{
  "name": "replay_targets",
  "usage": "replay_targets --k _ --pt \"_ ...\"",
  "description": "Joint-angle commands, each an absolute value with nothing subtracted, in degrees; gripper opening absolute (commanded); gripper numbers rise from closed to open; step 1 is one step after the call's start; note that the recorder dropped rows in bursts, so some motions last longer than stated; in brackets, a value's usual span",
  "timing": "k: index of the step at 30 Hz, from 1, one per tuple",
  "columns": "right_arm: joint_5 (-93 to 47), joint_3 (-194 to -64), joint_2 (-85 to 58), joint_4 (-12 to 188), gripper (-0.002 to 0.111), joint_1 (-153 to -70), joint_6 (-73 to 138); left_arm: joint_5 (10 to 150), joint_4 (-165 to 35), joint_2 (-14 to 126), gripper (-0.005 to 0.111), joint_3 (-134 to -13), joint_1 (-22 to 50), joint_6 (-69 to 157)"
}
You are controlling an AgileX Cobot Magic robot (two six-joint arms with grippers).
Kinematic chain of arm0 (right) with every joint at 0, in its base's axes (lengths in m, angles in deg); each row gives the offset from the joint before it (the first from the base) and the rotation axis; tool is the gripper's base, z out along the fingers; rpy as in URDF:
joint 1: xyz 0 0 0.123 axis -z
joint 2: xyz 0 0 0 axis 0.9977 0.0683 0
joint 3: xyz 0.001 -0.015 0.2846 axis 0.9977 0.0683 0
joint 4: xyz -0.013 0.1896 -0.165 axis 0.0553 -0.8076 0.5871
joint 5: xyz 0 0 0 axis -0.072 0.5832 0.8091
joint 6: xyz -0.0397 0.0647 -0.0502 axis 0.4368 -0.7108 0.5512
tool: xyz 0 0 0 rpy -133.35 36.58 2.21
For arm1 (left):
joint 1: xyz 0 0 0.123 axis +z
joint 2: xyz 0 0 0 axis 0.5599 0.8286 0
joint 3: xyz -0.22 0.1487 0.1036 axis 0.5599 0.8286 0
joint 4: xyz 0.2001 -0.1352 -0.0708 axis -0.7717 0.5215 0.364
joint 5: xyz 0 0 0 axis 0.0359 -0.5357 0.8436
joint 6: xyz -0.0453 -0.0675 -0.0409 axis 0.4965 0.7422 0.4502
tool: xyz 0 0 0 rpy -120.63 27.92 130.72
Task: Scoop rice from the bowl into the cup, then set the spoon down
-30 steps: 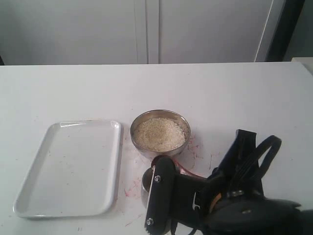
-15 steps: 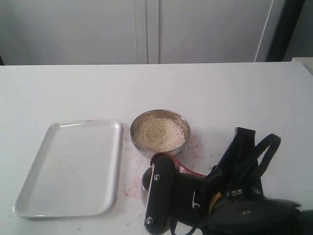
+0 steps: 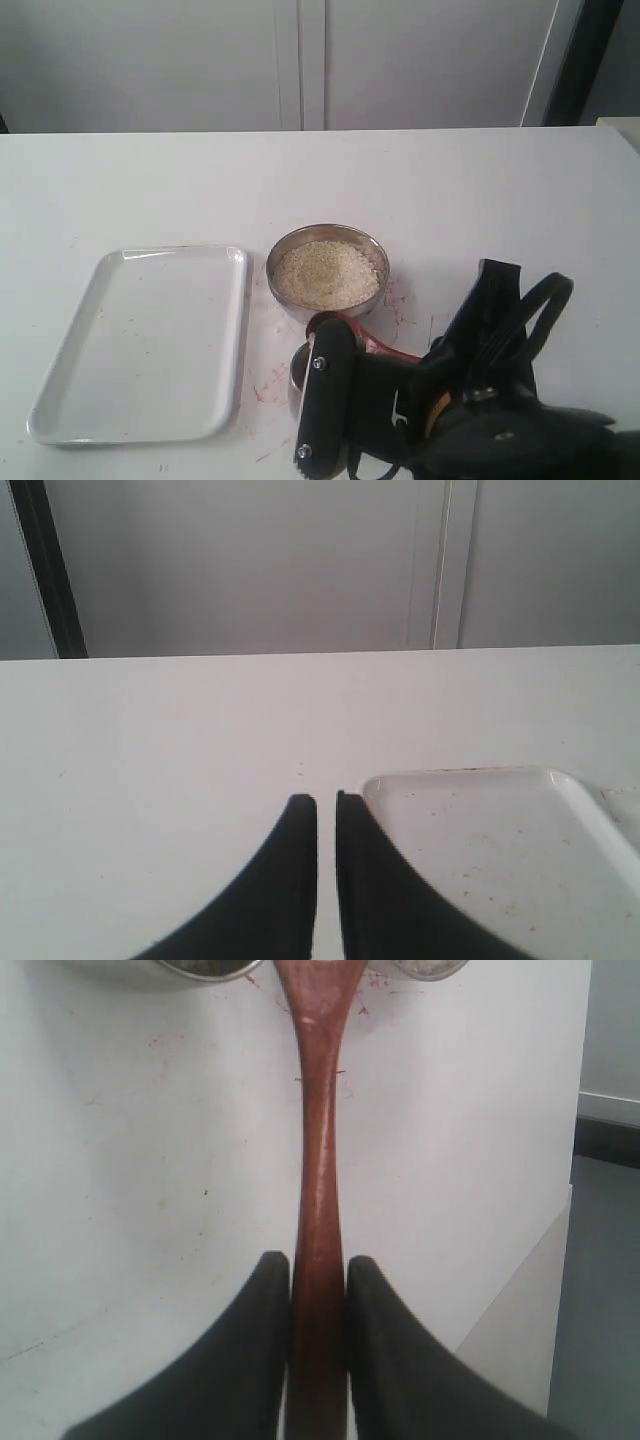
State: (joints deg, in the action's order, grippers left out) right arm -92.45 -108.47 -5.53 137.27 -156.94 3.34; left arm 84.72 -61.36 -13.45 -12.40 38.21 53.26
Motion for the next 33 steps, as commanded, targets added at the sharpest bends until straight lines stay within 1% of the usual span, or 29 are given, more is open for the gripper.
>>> replay_targets --k 1,15,33 --pt "-92.76 -108.35 -5.67 137.79 0.000 -156.99 3.04 84.89 -61.10 -13.53 0.014 -12.81 37.89 53.57" --pt "-92.76 -107.95 -5.67 135.80 0.000 -157.58 2.86 84.89 -61.10 -13.53 0.014 -12.81 37.89 53.57" --pt "-92.76 -106.43 -5.67 139.44 0.000 -159.35 1.65 84.89 -61.10 -13.53 0.014 -12.81 37.89 53.57"
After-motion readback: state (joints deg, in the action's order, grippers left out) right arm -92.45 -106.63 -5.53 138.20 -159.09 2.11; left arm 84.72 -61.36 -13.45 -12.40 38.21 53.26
